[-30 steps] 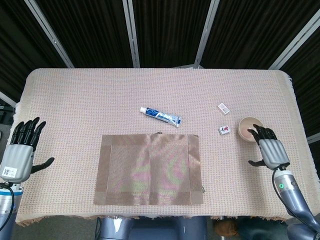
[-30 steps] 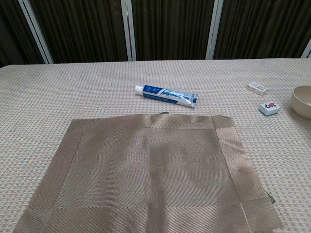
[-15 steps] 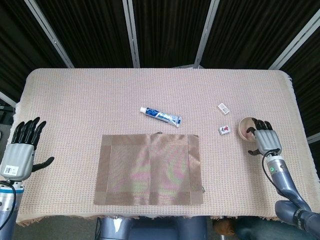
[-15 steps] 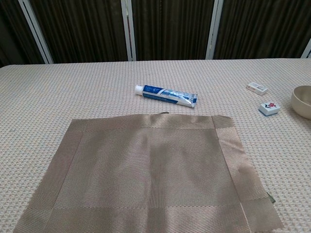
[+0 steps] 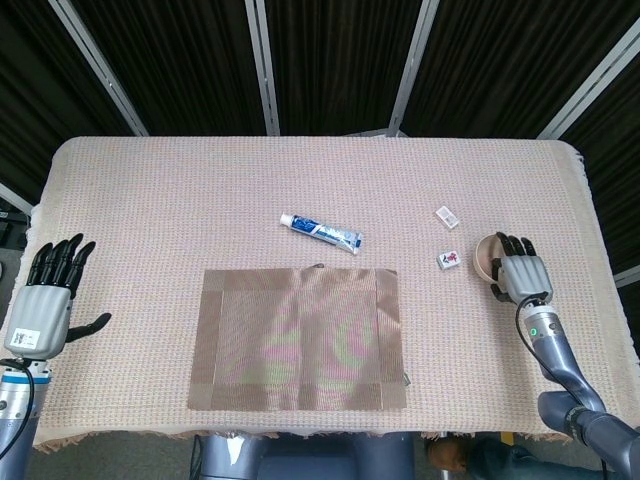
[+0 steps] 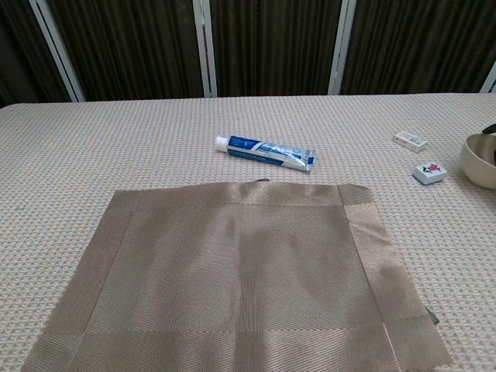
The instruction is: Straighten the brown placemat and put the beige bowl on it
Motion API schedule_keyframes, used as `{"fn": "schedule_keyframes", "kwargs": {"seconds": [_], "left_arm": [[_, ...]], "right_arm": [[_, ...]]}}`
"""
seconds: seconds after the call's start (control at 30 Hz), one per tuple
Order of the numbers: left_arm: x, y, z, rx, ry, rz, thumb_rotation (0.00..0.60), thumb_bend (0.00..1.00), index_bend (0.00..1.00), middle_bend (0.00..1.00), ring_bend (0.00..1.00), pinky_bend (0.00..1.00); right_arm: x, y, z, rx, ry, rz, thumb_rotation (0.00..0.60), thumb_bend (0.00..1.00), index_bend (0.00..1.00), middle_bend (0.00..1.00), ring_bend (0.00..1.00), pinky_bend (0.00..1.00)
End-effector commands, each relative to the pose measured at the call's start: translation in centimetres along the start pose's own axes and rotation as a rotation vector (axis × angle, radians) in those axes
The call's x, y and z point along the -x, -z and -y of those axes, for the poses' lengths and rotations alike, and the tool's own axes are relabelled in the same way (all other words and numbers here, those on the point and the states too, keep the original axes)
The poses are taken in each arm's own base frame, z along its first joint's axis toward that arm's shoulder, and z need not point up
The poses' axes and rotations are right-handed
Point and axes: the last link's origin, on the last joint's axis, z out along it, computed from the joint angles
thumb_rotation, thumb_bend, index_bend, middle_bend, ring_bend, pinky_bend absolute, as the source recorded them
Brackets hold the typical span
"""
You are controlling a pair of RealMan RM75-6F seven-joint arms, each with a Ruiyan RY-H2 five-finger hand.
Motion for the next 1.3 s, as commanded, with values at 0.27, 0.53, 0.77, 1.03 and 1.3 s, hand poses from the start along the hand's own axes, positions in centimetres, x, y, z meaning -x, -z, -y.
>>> {"fn": "schedule_keyframes", "kwargs": {"seconds": [0.27, 0.53, 0.77, 1.03, 1.3], "left_arm": [[-0.1, 0.1, -0.1, 0.01, 0.014, 0.003, 0.6, 0.0, 0.0, 0.0, 0.0, 0.0], [-0.4, 0.3, -0.2, 0.012, 0.075, 0.03, 0.6, 0.0, 0.0, 0.0, 0.0, 0.0], [-0.8, 0.3, 0.3, 0.008, 0.077, 0.03, 0.6, 0.0, 0.0, 0.0, 0.0, 0.0], [-0.8, 0.3, 0.8, -0.009, 0.072, 0.032, 0.6, 0.0, 0.0, 0.0, 0.0, 0.0], [-0.9, 0.2, 1.2, -0.02, 0.078, 0.031, 0.6, 0.0, 0.0, 0.0, 0.0, 0.0]], "right_arm": [[-3.5, 1.8, 2.2, -0.165, -0.041, -0.219, 0.6, 0.32, 0.76, 0.01, 0.0, 0.0], [-7.2, 4.7, 8.1, -0.507, 0.032, -0.274, 0.6, 0.32, 0.76, 0.02, 0.0, 0.0], [-9.1, 5.8, 15.3, -0.801, 0.142, -0.261, 0.6, 0.32, 0.76, 0.04, 0.0, 0.0], [-8.4, 5.9, 23.1, -0.974, 0.238, -0.258, 0.6, 0.31, 0.75, 0.04, 0.0, 0.0], [-5.8, 5.9, 27.4, -1.037, 0.273, -0.198, 0.6, 0.29, 0.75, 0.05, 0.0, 0.0]]}}
